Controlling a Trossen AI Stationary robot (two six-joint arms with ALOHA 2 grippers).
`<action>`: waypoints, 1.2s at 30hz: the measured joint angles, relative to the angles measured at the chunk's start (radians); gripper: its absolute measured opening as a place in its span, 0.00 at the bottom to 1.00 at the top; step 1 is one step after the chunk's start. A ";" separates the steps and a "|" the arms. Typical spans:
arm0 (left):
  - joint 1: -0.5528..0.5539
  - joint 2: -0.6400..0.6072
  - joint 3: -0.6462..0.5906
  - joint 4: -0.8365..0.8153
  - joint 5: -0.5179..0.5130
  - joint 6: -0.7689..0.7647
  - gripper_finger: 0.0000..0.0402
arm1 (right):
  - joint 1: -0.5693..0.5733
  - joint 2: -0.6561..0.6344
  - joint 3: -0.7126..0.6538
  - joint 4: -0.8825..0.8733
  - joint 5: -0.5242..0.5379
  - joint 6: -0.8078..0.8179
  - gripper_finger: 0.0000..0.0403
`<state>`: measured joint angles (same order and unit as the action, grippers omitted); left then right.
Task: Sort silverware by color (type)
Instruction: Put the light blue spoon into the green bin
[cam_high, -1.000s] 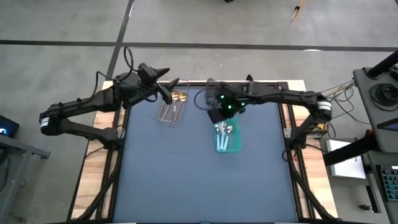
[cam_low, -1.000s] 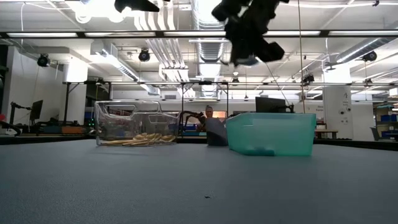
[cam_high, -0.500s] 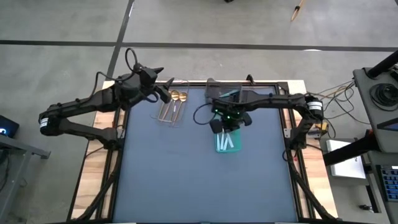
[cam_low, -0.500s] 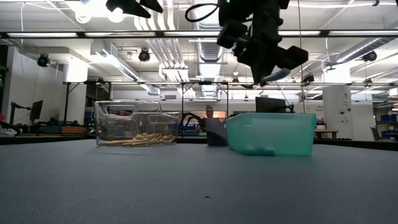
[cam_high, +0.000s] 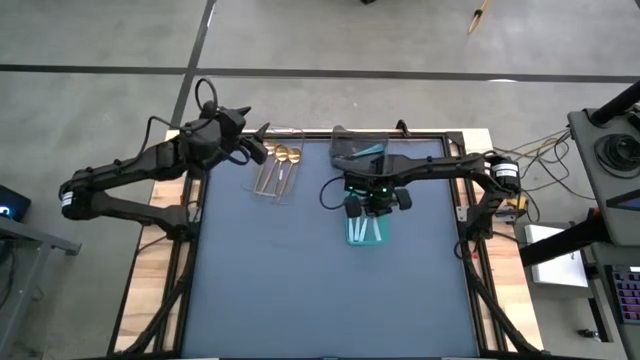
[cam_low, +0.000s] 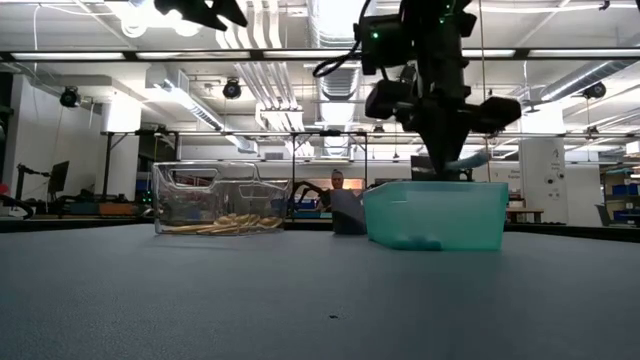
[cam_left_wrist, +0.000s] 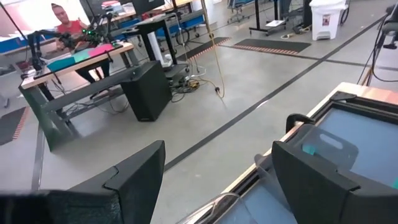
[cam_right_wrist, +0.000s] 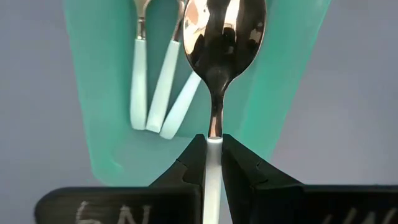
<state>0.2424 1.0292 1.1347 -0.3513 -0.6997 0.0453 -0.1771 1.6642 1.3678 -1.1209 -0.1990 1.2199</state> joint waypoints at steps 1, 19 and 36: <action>0.000 -0.002 0.000 -0.006 0.000 -0.001 0.69 | -0.002 0.000 -0.007 0.003 0.000 0.002 0.05; 0.000 -0.005 0.000 -0.079 0.000 -0.031 0.69 | -0.044 0.006 -0.069 0.060 0.016 0.012 0.07; 0.000 -0.005 0.000 -0.079 0.000 -0.032 0.69 | -0.044 0.047 -0.069 0.064 0.015 -0.001 0.07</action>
<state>0.2424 1.0241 1.1347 -0.4305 -0.6994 0.0137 -0.2214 1.7115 1.2987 -1.0568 -0.1837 1.2194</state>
